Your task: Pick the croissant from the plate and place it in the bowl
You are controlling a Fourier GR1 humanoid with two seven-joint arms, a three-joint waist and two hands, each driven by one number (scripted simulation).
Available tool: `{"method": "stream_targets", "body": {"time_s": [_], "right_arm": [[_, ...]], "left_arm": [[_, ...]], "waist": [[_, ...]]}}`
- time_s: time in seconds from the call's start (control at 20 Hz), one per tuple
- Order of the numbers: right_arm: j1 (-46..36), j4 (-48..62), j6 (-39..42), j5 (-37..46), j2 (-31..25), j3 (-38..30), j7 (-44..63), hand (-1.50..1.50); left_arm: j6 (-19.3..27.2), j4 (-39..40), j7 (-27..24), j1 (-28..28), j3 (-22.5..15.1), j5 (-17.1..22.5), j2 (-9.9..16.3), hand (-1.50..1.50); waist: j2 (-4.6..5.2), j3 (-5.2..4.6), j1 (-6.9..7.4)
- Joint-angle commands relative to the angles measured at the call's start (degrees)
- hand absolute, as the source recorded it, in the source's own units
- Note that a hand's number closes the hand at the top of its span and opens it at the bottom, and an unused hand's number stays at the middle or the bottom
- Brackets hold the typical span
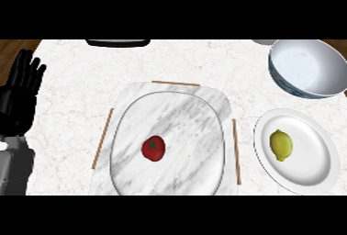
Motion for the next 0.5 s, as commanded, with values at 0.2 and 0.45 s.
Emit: {"method": "stream_targets", "body": {"time_s": [0.2,0.45], "right_arm": [[-2.46,9.36,-12.12,7.51,7.28,5.45,0.59,1.50],[-5.74,18.10,-19.77,9.99,10.60,4.76,6.95,1.50]], "left_arm": [[-0.21,2.98,-2.78,-0.29,-0.51,-0.92,-0.98,0.00],[-0.24,-1.14,-0.30,0.21,-0.27,-0.22,-0.28,0.00]], "waist": [[0.26,0.05,0.13],[0.47,0.10,1.21]]}}
